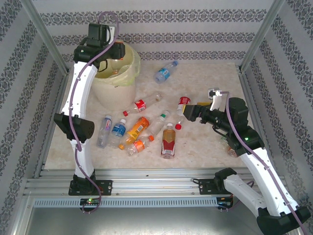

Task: Put the plastic bottles in the bin

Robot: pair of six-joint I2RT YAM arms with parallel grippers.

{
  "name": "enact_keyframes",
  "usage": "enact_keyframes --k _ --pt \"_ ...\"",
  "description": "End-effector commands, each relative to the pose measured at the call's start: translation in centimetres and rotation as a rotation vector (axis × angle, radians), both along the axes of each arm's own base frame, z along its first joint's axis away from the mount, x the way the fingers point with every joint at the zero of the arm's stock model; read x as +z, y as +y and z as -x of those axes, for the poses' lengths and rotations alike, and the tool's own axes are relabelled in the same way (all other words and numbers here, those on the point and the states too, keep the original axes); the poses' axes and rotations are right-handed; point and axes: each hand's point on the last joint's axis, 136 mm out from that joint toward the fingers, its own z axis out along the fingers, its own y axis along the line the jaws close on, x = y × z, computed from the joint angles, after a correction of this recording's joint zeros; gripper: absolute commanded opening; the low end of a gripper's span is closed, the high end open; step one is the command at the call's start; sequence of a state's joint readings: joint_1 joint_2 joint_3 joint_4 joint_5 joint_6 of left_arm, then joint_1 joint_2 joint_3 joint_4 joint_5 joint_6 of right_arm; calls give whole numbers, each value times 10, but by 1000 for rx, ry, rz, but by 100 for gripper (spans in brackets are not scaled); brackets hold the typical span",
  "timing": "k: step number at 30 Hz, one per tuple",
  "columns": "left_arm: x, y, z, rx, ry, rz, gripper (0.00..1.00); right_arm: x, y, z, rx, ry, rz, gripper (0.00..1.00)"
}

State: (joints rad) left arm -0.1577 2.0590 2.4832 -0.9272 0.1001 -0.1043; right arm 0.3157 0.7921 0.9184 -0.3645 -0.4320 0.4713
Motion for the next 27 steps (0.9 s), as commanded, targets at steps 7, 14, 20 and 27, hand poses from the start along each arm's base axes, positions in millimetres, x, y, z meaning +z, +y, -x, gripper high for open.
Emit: enact_keyframes --k 7,14,20,27 --pt "-34 12 -26 23 28 -36 53 -17 -8 1 -35 24 22 98" --pt "-68 8 -31 1 107 -12 55 -23 -8 2 -33 45 27 98" --pt "-84 3 -24 -28 171 24 62 -42 -11 -6 -65 118 59 98" --pt "-76 0 -8 -53 197 51 75 -70 -22 -13 -142 218 114 97"
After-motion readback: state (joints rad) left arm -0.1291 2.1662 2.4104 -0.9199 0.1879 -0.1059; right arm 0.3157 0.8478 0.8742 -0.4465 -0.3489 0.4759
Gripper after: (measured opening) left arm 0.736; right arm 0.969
